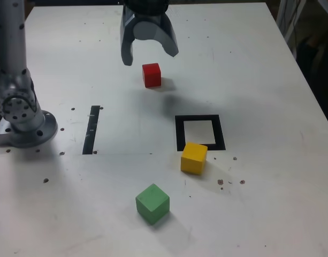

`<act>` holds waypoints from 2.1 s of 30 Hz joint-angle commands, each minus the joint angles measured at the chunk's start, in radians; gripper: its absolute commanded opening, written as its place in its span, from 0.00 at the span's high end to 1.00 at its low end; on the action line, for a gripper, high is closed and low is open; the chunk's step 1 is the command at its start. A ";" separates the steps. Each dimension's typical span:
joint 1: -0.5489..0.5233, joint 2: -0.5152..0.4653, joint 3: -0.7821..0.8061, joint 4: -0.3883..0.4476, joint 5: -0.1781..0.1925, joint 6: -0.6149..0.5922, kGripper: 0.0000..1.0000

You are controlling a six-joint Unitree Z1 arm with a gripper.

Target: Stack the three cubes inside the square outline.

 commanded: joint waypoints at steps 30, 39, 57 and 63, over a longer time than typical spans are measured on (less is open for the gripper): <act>0.097 0.160 0.082 -0.222 -0.018 0.057 0.35; 0.110 0.163 0.063 -0.225 -0.052 0.071 0.56; 0.093 0.134 0.049 -0.212 -0.080 0.075 0.71; 0.017 0.096 0.005 -0.136 -0.093 0.041 0.71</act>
